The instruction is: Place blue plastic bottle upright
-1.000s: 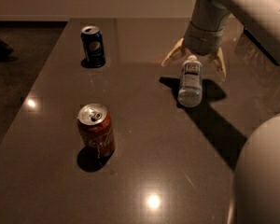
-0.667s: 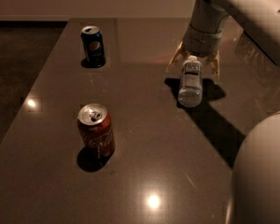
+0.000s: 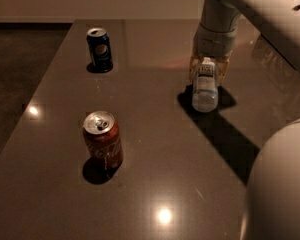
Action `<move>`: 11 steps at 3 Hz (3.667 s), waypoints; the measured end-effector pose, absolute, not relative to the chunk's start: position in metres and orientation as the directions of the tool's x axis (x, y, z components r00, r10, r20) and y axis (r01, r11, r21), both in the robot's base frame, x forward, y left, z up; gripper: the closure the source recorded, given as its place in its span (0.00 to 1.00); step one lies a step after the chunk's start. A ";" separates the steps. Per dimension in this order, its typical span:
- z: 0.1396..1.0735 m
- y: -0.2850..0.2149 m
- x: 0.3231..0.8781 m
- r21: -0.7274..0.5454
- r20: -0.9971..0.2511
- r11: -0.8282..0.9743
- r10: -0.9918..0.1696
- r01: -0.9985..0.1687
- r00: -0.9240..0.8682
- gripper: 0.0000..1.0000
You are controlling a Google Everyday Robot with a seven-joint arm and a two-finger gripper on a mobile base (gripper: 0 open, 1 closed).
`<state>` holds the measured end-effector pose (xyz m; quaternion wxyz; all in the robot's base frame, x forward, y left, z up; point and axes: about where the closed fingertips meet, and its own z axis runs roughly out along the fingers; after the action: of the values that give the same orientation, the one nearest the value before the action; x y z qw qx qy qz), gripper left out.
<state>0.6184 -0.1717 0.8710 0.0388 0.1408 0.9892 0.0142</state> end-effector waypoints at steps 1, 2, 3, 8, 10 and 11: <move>0.905 -0.167 0.632 0.003 -0.187 0.994 0.111 0.113 -0.976 0.96; 0.935 -0.160 0.638 -0.002 -0.302 0.999 -0.045 -0.046 -0.952 1.00; 0.955 -0.152 0.639 0.042 -0.421 0.982 -0.151 -0.186 -0.894 1.00; 0.986 -0.135 0.647 0.122 -0.865 0.828 -0.181 -0.547 -0.468 1.00; 0.979 -0.137 0.645 0.050 -0.930 0.768 -0.198 -0.638 -0.310 1.00; 0.972 -0.139 0.642 0.048 -0.950 0.749 -0.169 -0.661 -0.261 1.00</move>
Offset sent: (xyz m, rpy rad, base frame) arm 0.0209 0.0201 0.1053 -0.0847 -0.3606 0.5106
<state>0.6421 -0.1386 0.9720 0.5433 -0.2726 0.7611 0.2263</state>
